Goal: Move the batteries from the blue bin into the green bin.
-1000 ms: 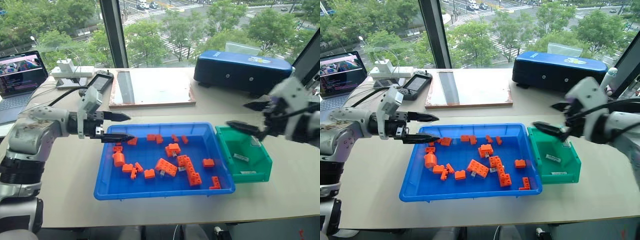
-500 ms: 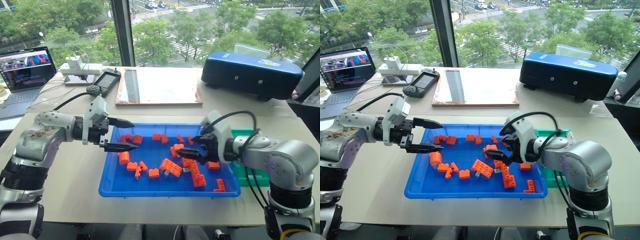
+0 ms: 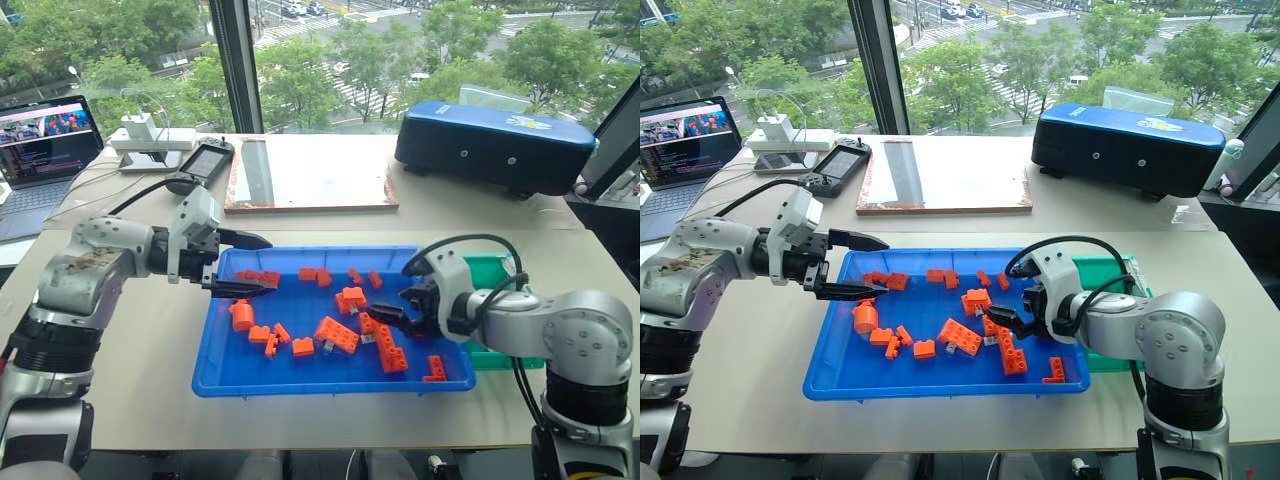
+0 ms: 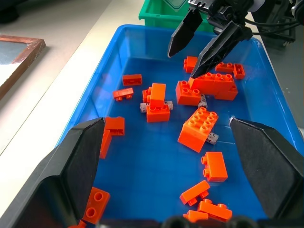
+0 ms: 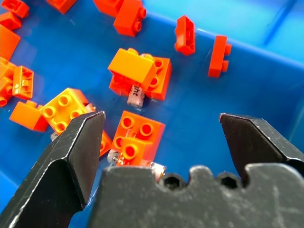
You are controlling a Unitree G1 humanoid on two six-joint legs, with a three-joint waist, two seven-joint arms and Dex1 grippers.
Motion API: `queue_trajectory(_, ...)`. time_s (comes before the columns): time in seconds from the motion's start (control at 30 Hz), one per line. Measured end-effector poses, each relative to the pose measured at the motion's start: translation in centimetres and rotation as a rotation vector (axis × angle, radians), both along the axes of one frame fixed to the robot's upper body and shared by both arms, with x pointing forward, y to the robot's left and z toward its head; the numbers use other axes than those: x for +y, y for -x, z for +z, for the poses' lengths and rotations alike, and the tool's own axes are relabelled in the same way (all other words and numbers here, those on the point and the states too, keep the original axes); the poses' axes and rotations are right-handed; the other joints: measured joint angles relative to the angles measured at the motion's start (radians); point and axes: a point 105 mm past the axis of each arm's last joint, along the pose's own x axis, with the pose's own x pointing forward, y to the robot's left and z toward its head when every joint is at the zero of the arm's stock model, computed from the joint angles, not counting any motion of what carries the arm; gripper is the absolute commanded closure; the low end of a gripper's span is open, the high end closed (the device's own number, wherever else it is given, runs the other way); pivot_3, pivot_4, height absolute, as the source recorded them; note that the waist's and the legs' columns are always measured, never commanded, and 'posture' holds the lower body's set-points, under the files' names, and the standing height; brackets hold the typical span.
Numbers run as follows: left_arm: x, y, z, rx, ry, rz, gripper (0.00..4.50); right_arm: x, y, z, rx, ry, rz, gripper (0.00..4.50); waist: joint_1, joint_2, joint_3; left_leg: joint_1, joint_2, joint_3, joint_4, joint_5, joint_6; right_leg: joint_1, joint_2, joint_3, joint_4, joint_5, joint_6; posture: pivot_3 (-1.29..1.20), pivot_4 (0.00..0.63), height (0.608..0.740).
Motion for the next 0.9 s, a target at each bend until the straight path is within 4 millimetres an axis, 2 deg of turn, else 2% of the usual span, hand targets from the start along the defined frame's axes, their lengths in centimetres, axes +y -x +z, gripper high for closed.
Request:
queue_trajectory(0.1,-0.1,-0.2,0.0,0.002,0.0,0.003,0.0,0.1,0.4,-0.1,0.024,0.003,0.012,1.0,0.0,0.0,0.0,0.0,0.0,0.0,0.0,0.0,0.0,0.0,0.0,0.0,0.0,0.0,0.0,0.0,0.15,0.732)
queue_trajectory(0.23,0.0,-0.6,-0.3,0.007,-0.007,0.015,0.0,-0.2,1.4,-0.1,0.059,0.032,0.016,2.34,0.0,0.0,0.0,0.0,0.0,0.0,0.0,0.0,0.0,0.001,0.0,0.0,-0.001,0.0,0.0,0.0,0.15,0.732)
queue_trajectory(0.37,0.1,-0.7,-0.2,0.005,-0.011,0.018,0.0,0.7,2.7,-1.3,0.155,0.009,-0.008,3.79,-0.003,-0.001,0.0,0.0,0.0,0.0,0.0,0.0,0.0,0.001,0.0,0.0,-0.002,0.0,0.0,0.0,0.15,0.732)
queue_trajectory(0.47,-0.1,-0.7,0.3,-0.012,-0.013,0.008,0.0,1.5,3.1,-1.3,0.17,-0.009,-0.013,3.79,-0.006,-0.001,0.0,0.0,0.001,0.0,0.0,0.0,0.0,0.001,0.0,0.0,-0.002,0.0,0.0,0.0,0.15,0.732)
queue_trajectory(0.67,-0.1,-0.8,0.4,-0.015,-0.02,0.013,0.0,0.8,2.7,-1.0,0.157,0.01,-0.055,3.79,-0.002,-0.001,0.001,0.0,0.001,0.001,0.0,0.0,0.0,0.001,0.0,0.0,-0.002,0.0,0.0,0.0,0.15,0.732)
queue_trajectory(0.7,0.0,-0.9,0.3,-0.015,-0.022,0.017,0.0,0.6,2.6,-0.9,0.151,0.021,-0.058,3.29,-0.002,-0.001,0.001,0.0,0.001,0.001,0.0,0.0,0.0,0.001,0.0,0.0,-0.002,0.0,0.0,0.0,0.15,0.732)
queue_trajectory(0.73,0.0,-0.9,0.3,-0.015,-0.023,0.018,0.0,0.4,2.5,-0.7,0.146,0.028,-0.061,3.15,-0.002,-0.001,0.0,0.0,0.001,0.001,0.0,0.0,0.0,0.001,0.0,0.0,-0.003,0.0,0.0,0.0,0.15,0.732)
queue_trajectory(0.8,0.0,-0.9,0.3,-0.016,-0.023,0.02,0.0,0.2,2.5,-0.4,0.137,0.041,-0.057,2.45,-0.002,-0.001,0.0,0.0,0.001,0.001,0.0,0.0,0.0,0.001,0.0,0.0,-0.003,0.0,0.0,0.0,0.15,0.732)
queue_trajectory(0.83,0.0,-0.9,0.3,-0.016,-0.022,0.021,0.0,0.1,2.4,-0.3,0.131,0.047,-0.054,2.33,-0.002,-0.001,0.001,0.0,0.001,0.0,0.0,0.0,0.0,0.001,0.0,0.0,-0.003,0.0,0.0,0.0,0.15,0.732)
queue_trajectory(0.87,0.0,-0.9,0.3,-0.017,-0.022,0.023,0.0,0.1,2.4,-0.1,0.125,0.049,-0.051,1.79,-0.002,-0.001,0.001,0.0,0.001,0.001,0.0,0.0,0.0,0.001,0.0,0.0,-0.003,0.0,0.0,0.0,0.15,0.732)
queue_trajectory(0.9,0.0,-0.9,0.3,-0.017,-0.022,0.024,0.0,0.2,2.3,0.2,0.114,0.048,-0.046,1.55,-0.002,-0.001,0.0,0.0,0.001,0.001,0.0,0.0,0.0,0.001,0.0,0.0,-0.003,0.0,0.0,0.0,0.15,0.732)
